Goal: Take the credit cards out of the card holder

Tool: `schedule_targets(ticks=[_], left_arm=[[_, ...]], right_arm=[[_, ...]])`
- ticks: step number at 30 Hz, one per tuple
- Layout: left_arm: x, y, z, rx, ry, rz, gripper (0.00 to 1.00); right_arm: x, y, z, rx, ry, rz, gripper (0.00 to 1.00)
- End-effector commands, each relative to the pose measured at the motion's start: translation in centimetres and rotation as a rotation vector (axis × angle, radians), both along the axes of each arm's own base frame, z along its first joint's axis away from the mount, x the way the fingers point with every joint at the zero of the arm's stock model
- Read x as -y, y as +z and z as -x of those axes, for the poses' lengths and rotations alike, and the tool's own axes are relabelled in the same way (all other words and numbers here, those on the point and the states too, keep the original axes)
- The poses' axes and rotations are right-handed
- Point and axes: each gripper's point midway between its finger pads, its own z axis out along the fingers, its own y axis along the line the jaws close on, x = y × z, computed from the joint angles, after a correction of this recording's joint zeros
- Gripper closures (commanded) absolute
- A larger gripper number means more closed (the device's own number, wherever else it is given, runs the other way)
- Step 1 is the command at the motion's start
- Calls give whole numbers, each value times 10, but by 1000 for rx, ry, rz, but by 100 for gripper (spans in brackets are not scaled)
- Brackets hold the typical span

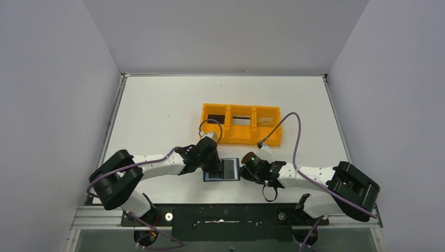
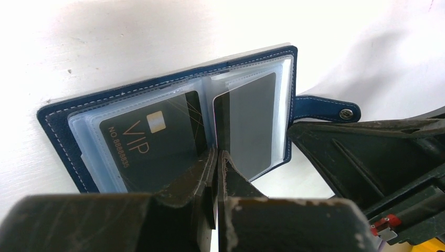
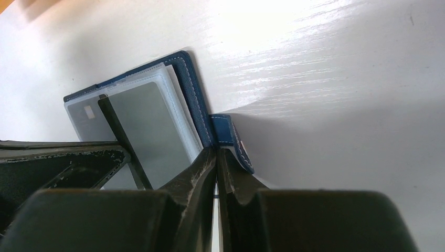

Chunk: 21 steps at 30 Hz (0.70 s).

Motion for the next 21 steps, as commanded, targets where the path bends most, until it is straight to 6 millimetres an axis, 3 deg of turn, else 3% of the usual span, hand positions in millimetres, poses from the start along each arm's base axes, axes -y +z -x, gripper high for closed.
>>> schedule_targets(ticks=[1, 8, 17, 21], left_arm=[[-8, 5, 3, 10, -35, -22, 100], [-13, 5, 2, 16, -49, -58, 100], [-11, 5, 2, 12, -52, -51, 100], [-12, 5, 3, 12, -51, -49, 100]], right_arm=[[18, -16, 10, -52, -4, 81, 94], [13, -6, 4, -24, 15, 78, 93], [-18, 53, -15, 134, 100, -45, 84], [-34, 69, -19, 179, 164, -82, 81]])
